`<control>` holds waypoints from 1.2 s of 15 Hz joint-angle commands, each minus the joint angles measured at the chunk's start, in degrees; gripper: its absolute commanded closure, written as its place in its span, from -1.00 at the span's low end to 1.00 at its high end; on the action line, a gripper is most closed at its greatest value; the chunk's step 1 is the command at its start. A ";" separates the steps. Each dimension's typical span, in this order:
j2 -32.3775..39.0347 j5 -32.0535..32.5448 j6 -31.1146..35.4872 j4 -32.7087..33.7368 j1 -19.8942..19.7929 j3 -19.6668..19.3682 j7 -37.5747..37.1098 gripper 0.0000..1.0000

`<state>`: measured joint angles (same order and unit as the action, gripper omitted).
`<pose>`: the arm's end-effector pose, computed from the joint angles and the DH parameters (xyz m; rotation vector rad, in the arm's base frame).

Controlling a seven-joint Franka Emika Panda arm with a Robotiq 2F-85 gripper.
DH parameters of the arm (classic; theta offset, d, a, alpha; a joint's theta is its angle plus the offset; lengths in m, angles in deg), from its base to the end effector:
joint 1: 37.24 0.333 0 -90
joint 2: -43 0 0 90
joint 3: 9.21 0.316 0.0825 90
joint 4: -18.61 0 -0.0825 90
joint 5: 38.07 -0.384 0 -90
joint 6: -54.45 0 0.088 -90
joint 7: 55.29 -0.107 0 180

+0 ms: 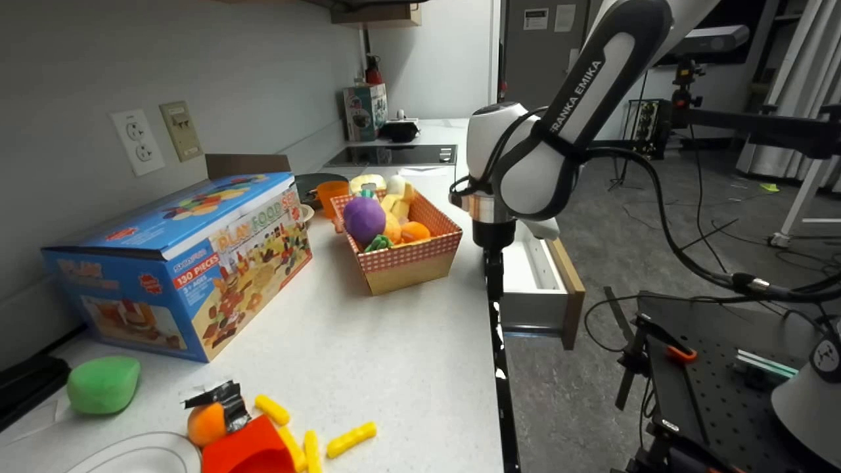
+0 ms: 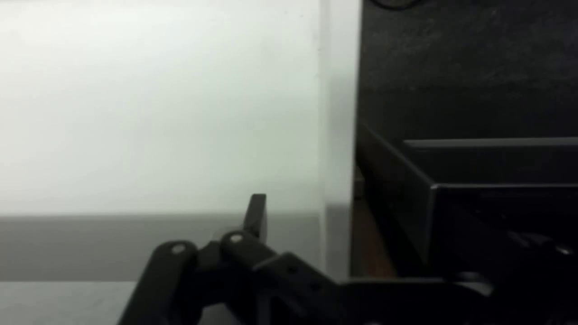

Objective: Open the top drawer of the bottom cabinet.

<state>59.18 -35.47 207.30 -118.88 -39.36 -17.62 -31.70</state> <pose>0.4898 -0.0923 0.1992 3.0573 0.4214 -0.0456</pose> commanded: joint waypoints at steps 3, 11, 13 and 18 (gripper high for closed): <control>-1.55 2.71 -6.27 -0.48 2.63 2.98 -7.89 -1.00; -1.94 2.74 -7.31 -0.79 4.04 3.23 -9.61 -1.00; -1.94 2.74 -7.31 -0.79 4.04 3.23 -9.61 -1.00; -7.22 9.38 -10.06 -4.49 2.90 0.14 -15.09 -1.00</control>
<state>56.66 -30.80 198.53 -120.03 -34.21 -16.74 -43.20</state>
